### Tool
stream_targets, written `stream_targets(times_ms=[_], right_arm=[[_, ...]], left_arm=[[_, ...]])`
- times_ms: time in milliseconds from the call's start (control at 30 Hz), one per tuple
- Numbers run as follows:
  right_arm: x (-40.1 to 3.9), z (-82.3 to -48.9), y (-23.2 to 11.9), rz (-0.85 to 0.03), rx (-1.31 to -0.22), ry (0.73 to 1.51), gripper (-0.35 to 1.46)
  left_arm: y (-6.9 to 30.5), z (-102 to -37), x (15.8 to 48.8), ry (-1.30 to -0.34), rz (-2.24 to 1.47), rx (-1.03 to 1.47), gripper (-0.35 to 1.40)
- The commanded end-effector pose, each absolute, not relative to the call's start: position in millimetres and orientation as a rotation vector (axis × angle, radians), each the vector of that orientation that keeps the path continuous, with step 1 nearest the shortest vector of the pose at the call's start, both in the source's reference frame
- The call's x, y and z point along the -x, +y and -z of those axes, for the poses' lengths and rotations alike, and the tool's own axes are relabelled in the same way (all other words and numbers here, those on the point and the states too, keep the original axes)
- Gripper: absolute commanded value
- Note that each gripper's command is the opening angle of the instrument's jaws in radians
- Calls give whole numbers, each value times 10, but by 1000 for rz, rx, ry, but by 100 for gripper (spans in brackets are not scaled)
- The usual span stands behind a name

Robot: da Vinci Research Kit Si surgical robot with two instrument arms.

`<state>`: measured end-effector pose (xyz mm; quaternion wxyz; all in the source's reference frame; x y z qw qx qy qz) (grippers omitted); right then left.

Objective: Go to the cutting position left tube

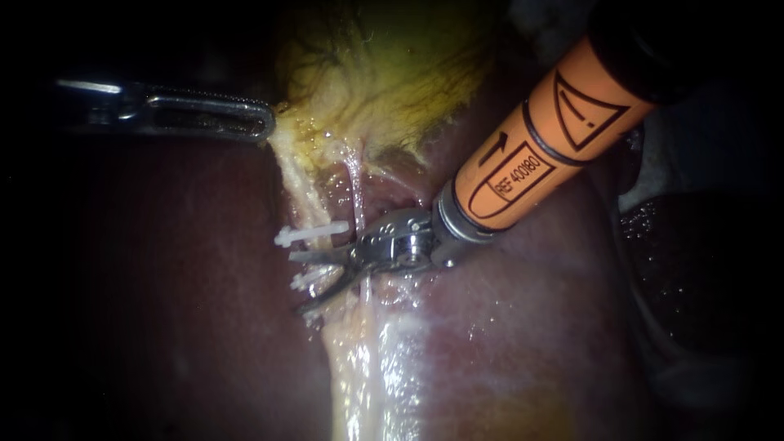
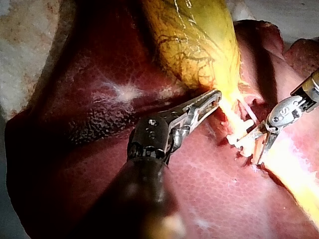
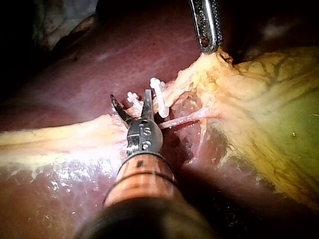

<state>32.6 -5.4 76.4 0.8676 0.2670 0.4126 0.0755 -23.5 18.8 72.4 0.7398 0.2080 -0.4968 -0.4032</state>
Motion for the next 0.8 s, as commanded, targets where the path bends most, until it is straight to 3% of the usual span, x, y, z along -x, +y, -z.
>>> stream_targets(times_ms=[33, 300, 600, 800], right_arm=[[-326, -763, -54, -158, -558, 864, 84], [-325, -749, -52, -158, -564, 879, 89], [-303, -690, -34, -186, -603, 950, 105], [-280, -675, -23, -196, -694, 964, 104]], left_arm=[[188, -724, 235, -1090, 885, -456, -35], [188, -724, 235, -1090, 885, -456, -35], [188, -724, 234, -1090, 885, -456, -35], [188, -724, 235, -1090, 885, -456, -35]])
